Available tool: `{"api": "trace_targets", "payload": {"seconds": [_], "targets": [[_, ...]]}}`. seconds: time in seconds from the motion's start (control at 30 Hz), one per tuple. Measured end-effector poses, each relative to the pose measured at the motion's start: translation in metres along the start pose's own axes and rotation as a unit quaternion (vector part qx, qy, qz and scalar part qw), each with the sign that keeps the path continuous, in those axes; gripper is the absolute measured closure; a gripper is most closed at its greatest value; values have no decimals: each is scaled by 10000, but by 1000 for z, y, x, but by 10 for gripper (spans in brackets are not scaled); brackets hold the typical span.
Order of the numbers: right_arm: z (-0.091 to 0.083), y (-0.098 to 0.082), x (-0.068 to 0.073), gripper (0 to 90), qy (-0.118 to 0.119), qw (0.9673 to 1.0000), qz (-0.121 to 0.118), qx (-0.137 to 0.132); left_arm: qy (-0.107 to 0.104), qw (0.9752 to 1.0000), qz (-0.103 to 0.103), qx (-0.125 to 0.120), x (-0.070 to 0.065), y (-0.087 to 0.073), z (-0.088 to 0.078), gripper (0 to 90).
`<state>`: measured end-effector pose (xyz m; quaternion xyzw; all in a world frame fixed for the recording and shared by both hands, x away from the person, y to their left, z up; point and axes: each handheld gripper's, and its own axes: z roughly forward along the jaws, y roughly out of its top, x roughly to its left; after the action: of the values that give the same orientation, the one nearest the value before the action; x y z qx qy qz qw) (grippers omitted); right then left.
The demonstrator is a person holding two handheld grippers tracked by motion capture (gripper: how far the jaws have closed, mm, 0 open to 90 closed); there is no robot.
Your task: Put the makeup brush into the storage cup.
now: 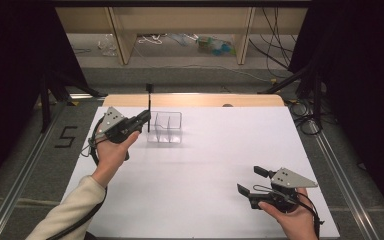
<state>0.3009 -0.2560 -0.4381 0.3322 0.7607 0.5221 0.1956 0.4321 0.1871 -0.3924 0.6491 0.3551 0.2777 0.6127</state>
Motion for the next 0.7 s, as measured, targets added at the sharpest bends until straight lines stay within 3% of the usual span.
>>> {"api": "trace_targets", "payload": {"seconds": [0.13, 0.23, 0.7], "targets": [[0, 0, 1, 181, 42, 9999, 82, 41, 9, 10000, 15, -1, 1, 1, 0, 853], [0, 0, 0, 181, 4, 10000, -8, 15, 9, 10000, 26, 1, 1, 1, 1, 853], [0, 0, 0, 182, 3, 10000, -1, 0, 17, 10000, 7, -27, 2, 3, 4, 853]]}}
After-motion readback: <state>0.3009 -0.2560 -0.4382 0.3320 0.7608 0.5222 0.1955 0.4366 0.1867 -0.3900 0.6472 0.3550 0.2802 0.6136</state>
